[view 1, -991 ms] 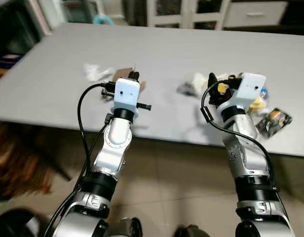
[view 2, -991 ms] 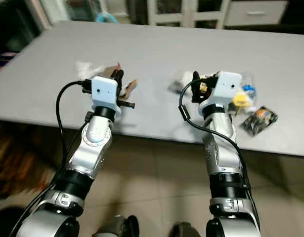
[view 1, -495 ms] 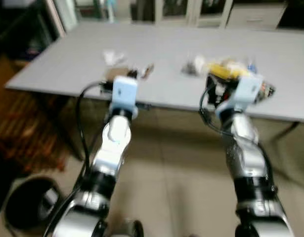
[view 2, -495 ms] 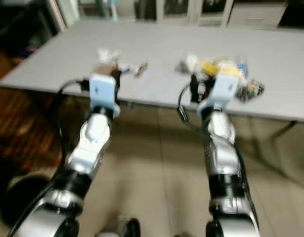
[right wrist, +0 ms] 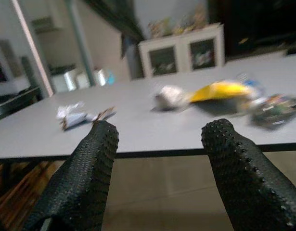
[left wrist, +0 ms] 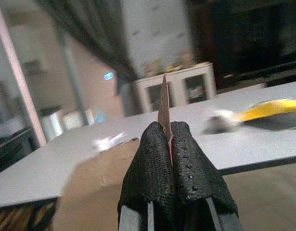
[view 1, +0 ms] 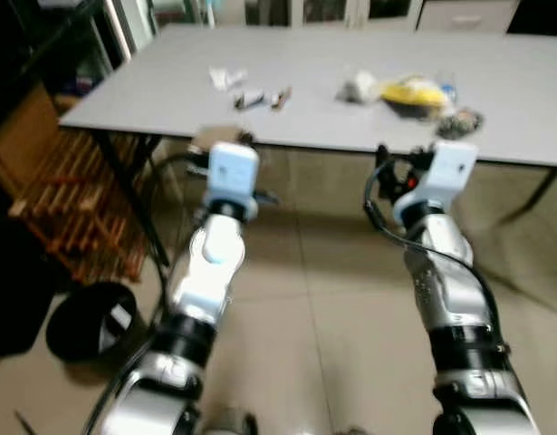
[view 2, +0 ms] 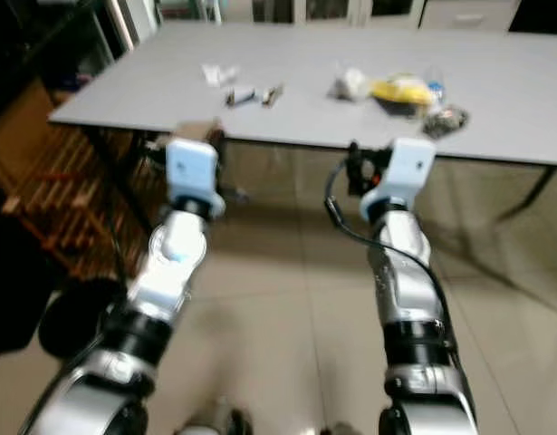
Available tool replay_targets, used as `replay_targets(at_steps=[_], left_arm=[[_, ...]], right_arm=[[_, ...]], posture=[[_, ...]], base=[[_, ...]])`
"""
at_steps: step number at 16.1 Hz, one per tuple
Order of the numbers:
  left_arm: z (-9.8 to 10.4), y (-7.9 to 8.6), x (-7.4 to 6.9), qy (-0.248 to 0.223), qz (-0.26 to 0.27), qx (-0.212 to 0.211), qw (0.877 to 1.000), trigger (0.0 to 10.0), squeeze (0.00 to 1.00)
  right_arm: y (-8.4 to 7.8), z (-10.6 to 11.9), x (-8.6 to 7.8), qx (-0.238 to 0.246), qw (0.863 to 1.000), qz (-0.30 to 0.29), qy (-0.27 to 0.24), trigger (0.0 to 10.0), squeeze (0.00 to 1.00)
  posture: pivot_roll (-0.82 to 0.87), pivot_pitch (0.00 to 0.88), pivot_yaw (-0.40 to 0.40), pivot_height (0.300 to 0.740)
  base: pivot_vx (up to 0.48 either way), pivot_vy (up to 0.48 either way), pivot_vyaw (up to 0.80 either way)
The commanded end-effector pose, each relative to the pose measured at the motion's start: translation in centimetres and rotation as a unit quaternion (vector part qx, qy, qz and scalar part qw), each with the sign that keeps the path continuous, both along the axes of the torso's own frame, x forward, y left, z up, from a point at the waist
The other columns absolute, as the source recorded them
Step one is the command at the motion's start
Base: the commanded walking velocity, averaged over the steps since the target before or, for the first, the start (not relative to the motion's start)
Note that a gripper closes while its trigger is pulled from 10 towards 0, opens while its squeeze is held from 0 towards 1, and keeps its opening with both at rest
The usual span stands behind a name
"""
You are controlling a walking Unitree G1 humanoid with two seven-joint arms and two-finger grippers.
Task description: Picking trash to rubbish bin
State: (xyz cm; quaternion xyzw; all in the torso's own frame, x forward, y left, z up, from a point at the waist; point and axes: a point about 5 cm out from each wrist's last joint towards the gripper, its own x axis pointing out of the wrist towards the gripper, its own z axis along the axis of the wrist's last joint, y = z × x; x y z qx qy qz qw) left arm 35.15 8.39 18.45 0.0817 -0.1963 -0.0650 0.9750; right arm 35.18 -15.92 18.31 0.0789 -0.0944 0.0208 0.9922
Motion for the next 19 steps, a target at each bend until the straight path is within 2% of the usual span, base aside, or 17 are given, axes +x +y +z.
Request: replay_targets(at_steps=[1, 5, 19], left_arm=[[0.25, 0.30, 0.20, -0.001, 0.006, 0.007, 1.000, 10.0, 0.00], [0.28, 0.29, 0.19, -0.002, 0.005, 0.006, 1.000, 10.0, 0.00], [0.09, 0.12, 0.18, 0.004, 0.001, 0.007, 1.000, 10.0, 0.00]], right_arm=[[0.02, 0.52, 0.00, -0.001, 1.000, -0.001, -0.009, 10.0, 0.00], [0.18, 0.47, -0.07, -0.008, 1.000, 0.006, -0.007, 10.0, 0.00], [0.79, -0.03, -0.17, -0.021, 0.999, 0.030, 0.008, 10.0, 0.00]], posture=[[-0.06, 0.083, 0.036, 0.740], [-0.06, 0.087, 0.035, 0.740], [-0.06, 0.091, 0.035, 0.740]], base=[[0.000, 0.000, 0.00], [0.000, 0.000, 0.00], [0.000, 0.000, 0.79]])
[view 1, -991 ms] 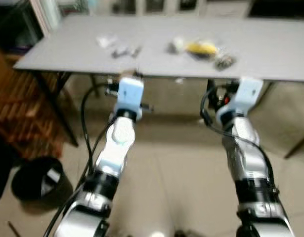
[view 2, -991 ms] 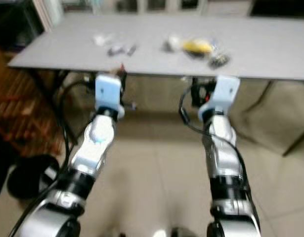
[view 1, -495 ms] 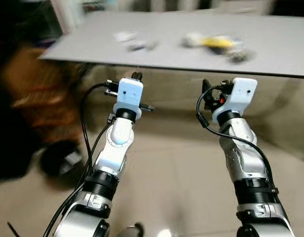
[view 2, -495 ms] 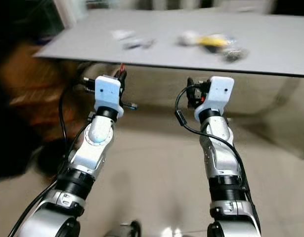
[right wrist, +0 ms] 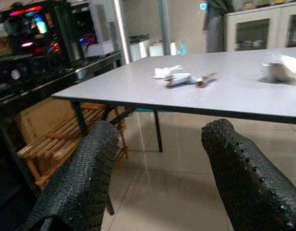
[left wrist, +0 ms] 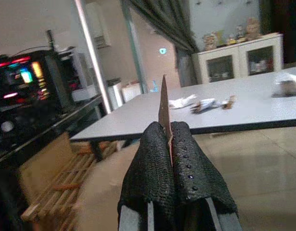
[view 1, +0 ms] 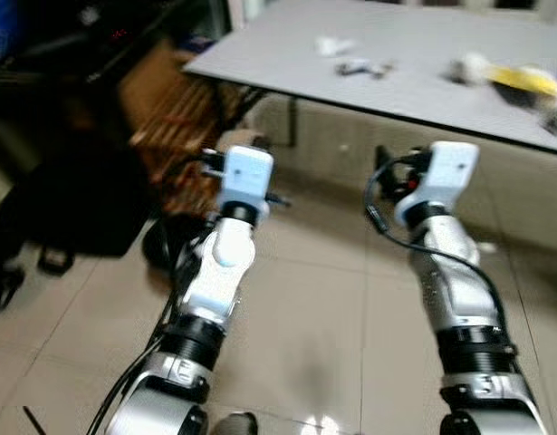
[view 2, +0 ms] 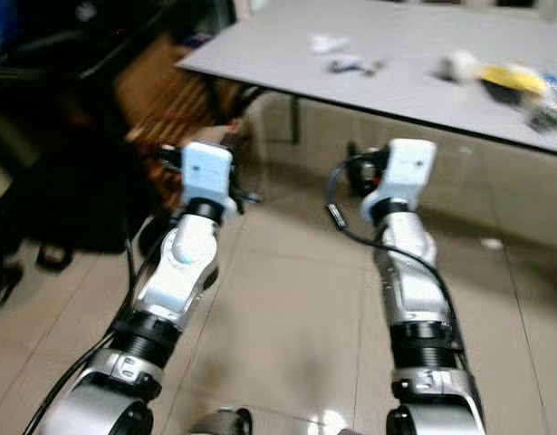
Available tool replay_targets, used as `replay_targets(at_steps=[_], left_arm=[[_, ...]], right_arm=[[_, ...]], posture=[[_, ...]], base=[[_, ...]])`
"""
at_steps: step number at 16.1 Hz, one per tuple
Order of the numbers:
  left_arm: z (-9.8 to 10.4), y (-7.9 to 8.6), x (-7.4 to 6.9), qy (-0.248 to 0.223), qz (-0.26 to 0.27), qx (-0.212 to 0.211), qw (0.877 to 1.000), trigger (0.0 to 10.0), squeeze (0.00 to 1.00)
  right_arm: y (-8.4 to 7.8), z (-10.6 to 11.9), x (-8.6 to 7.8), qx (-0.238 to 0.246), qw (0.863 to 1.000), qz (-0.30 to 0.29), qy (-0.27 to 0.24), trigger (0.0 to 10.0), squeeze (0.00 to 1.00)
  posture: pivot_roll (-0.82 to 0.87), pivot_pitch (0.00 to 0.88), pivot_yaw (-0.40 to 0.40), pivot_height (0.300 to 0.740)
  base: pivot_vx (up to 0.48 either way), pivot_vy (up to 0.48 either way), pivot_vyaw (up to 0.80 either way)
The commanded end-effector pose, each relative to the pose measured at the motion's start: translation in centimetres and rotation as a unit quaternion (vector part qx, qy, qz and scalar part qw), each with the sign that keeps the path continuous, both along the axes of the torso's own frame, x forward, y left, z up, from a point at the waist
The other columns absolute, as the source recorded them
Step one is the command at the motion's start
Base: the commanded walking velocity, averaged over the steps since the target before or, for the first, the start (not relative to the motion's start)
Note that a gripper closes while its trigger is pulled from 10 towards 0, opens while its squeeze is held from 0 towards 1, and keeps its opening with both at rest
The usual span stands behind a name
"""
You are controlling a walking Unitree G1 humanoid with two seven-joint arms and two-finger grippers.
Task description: Picking trash to rubbish bin
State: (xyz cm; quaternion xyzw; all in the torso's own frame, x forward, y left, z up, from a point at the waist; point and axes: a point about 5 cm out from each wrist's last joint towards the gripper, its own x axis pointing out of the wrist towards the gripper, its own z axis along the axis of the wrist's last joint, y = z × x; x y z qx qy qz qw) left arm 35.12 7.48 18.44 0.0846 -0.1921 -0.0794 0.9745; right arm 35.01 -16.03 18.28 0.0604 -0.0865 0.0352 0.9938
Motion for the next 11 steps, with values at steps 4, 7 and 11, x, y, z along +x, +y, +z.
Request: replay_targets(at_steps=[4, 7, 11], left_arm=[[0.15, 1.13, 0.26, -0.002, 0.014, 0.000, 1.000, 10.0, 0.00], [0.15, 1.13, 0.27, 0.000, 0.013, -0.002, 1.000, 10.0, 0.00], [0.02, 1.15, 0.23, 0.004, 0.010, -0.004, 1.000, 10.0, 0.00]], right_arm=[[1.05, -0.10, -0.01, -0.001, 1.000, 0.020, 0.004, 10.0, 0.00], [1.16, -0.08, 0.00, -0.001, 1.000, 0.023, 0.004, 10.0, 0.00], [1.31, -0.11, 0.01, -0.003, 1.000, 0.028, 0.004, 10.0, 0.00]], posture=[[-0.06, 0.088, 0.036, 0.740], [-0.06, 0.086, 0.036, 0.740], [-0.06, 0.075, 0.036, 0.740]], base=[[0.000, 0.000, 0.80], [0.000, 0.000, 0.80], [0.000, 0.000, 0.80]])
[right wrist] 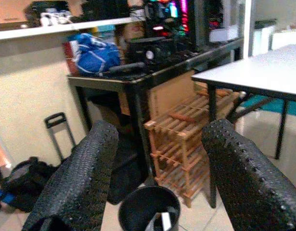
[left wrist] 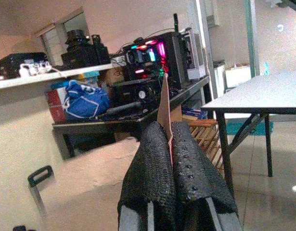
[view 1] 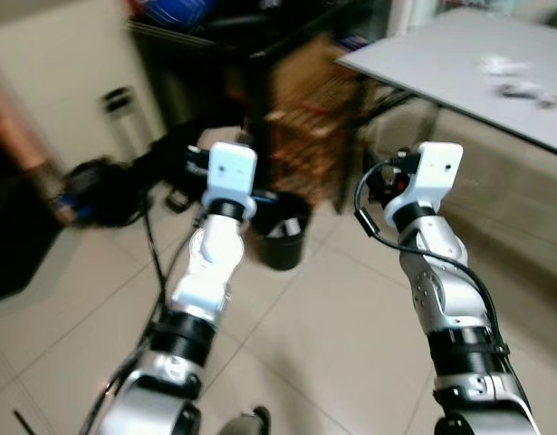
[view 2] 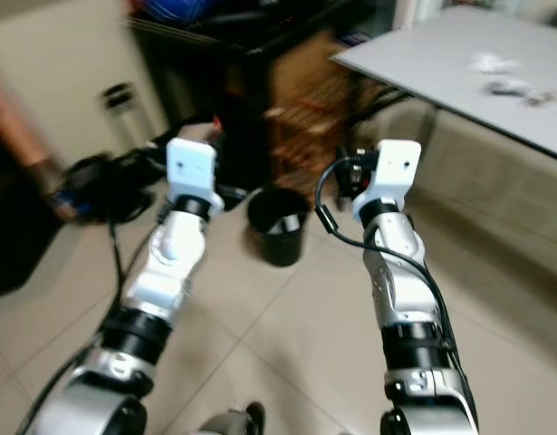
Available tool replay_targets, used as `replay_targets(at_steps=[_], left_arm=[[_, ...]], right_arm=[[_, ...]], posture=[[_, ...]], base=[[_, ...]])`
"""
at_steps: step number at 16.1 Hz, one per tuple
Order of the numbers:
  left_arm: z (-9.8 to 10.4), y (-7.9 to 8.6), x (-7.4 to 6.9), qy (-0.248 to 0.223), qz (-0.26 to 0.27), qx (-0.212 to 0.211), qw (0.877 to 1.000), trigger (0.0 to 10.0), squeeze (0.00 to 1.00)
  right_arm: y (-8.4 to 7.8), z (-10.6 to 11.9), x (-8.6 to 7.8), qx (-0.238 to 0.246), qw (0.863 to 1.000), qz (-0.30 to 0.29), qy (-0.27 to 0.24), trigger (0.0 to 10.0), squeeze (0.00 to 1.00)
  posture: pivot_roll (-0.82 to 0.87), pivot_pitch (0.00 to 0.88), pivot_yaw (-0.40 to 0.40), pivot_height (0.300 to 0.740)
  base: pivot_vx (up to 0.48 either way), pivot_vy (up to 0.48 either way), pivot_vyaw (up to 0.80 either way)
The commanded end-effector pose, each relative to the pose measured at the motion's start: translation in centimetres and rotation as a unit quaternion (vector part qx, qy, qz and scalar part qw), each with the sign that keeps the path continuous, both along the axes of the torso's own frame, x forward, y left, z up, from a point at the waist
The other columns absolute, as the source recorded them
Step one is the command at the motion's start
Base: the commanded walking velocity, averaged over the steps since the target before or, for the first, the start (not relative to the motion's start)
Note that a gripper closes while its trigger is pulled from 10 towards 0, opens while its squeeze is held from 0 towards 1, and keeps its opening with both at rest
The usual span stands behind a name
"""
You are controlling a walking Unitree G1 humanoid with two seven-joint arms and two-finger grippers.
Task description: Picking trash to rubbish bin
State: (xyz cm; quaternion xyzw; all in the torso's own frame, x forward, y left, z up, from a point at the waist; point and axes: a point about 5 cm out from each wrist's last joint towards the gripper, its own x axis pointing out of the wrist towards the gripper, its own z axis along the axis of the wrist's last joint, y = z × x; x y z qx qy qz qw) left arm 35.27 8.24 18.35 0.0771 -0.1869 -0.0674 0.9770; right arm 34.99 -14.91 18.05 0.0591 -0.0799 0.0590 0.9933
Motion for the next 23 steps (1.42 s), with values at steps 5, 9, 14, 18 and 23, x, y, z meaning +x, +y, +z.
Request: replay_targets(at_steps=[5, 9, 14, 18, 23], left_arm=[[0.07, 0.29, 0.10, 0.005, -0.002, 0.001, 1.000, 10.0, 0.00], [-0.09, 0.48, 0.27, 0.015, 0.004, 0.002, 1.000, 10.0, 0.00], [-0.27, 0.70, 0.29, 0.021, 0.007, 0.002, 1.000, 10.0, 0.00], [-0.28, 0.70, 0.39, 0.025, 0.007, 0.003, 1.000, 10.0, 0.00], [-0.27, 0.73, 0.42, 0.025, 0.008, 0.004, 1.000, 10.0, 0.00]], right_arm=[[0.34, 0.10, 0.05, 0.004, 1.000, 0.008, 0.002, 10.0, 0.00], [0.45, -0.02, 0.01, 0.002, 1.000, 0.012, 0.006, 10.0, 0.00], [0.52, -0.21, -0.01, 0.004, 1.000, 0.014, 0.012, 10.0, 0.00], [0.46, -0.22, 0.01, 0.002, 1.000, 0.015, 0.013, 10.0, 0.00], [0.55, -0.31, 0.03, 0.005, 1.000, 0.018, 0.017, 10.0, 0.00]], posture=[[-0.06, 0.071, 0.036, 0.740], [-0.06, 0.077, 0.033, 0.740], [-0.06, 0.087, 0.033, 0.740], [-0.06, 0.088, 0.033, 0.740], [-0.06, 0.090, 0.033, 0.740]], base=[[0.000, 0.000, 0.32], [0.161, 0.000, 0.00], [0.462, 0.000, 0.00], [0.460, 0.000, 0.00], [0.460, 0.000, 0.00]])
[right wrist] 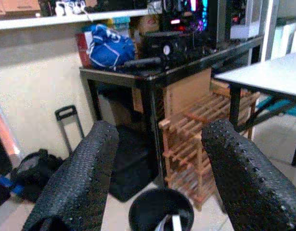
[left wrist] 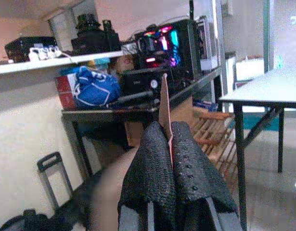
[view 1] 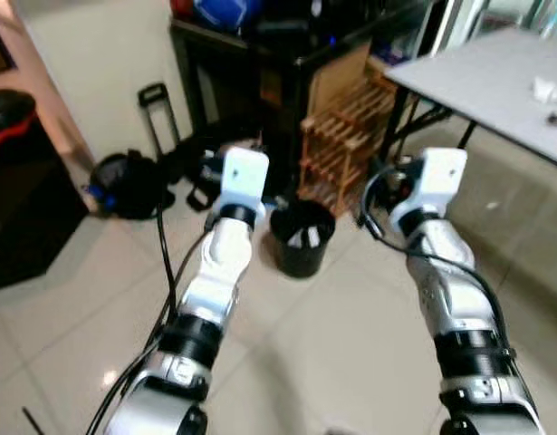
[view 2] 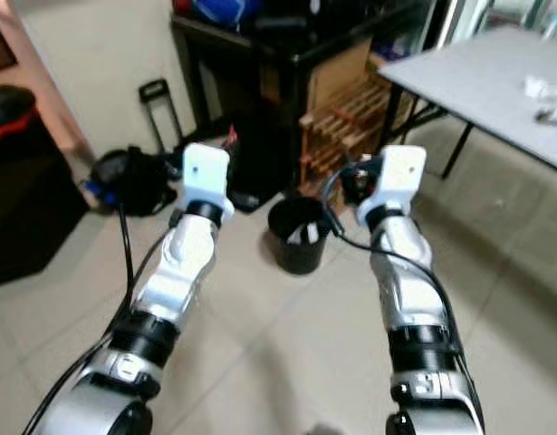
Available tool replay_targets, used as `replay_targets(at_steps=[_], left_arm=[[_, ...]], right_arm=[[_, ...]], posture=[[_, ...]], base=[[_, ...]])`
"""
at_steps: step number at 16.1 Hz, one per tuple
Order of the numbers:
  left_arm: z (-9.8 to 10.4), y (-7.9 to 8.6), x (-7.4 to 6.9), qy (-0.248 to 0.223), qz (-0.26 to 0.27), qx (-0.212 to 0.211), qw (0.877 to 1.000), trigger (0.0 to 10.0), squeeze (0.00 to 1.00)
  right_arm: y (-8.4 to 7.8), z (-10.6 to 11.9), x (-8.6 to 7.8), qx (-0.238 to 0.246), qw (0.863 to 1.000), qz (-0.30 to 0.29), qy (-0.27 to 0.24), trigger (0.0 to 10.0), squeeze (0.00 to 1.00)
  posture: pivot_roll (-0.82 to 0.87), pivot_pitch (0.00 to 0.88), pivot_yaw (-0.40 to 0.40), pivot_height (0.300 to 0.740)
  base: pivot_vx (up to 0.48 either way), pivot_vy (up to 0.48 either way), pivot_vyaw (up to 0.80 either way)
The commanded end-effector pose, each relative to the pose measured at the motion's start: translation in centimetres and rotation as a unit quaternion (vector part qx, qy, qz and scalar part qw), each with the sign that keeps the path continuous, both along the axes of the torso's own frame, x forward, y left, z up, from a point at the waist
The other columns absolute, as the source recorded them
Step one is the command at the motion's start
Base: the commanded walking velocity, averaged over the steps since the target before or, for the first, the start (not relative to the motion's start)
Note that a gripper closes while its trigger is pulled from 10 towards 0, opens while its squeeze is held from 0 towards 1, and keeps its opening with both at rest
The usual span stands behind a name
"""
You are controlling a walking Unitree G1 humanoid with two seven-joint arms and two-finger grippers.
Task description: Picking trash to rubbish bin
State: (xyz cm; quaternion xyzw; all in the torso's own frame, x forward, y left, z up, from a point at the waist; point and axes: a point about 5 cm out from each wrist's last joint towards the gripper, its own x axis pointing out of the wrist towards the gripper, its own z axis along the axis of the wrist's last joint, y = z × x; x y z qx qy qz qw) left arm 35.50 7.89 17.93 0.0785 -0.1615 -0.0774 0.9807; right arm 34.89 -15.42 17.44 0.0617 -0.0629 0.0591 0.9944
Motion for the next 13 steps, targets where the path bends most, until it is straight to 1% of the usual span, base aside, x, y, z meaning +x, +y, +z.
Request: replay_targets(at_steps=[1, 2, 5, 13], left_arm=[[0.16, 1.10, 0.20, -0.001, 0.016, 0.000, 1.000, 10.0, 0.00], [0.17, 1.11, 0.20, -0.001, 0.015, -0.001, 1.000, 10.0, 0.00], [0.19, 1.06, 0.17, -0.001, 0.015, -0.001, 1.000, 10.0, 0.00], [0.23, 1.10, 0.18, -0.001, 0.015, 0.001, 1.000, 10.0, 0.00]], right_arm=[[1.10, 0.27, 0.14, 0.005, 1.000, 0.018, 0.001, 10.0, 0.00], [1.15, 0.25, 0.13, 0.006, 1.000, 0.019, 0.002, 10.0, 0.00], [1.35, 0.17, 0.10, 0.004, 1.000, 0.027, 0.005, 10.0, 0.00], [1.48, 0.01, 0.08, 0.000, 1.000, 0.026, 0.008, 10.0, 0.00]], posture=[[-0.06, 0.091, 0.034, 0.740], [-0.06, 0.091, 0.034, 0.740], [-0.06, 0.092, 0.034, 0.740], [-0.05, 0.091, 0.036, 0.740]], base=[[0.461, 0.000, 0.00], [0.465, 0.000, 0.00], [0.463, 0.000, -0.80], [0.459, 0.000, 0.00]])
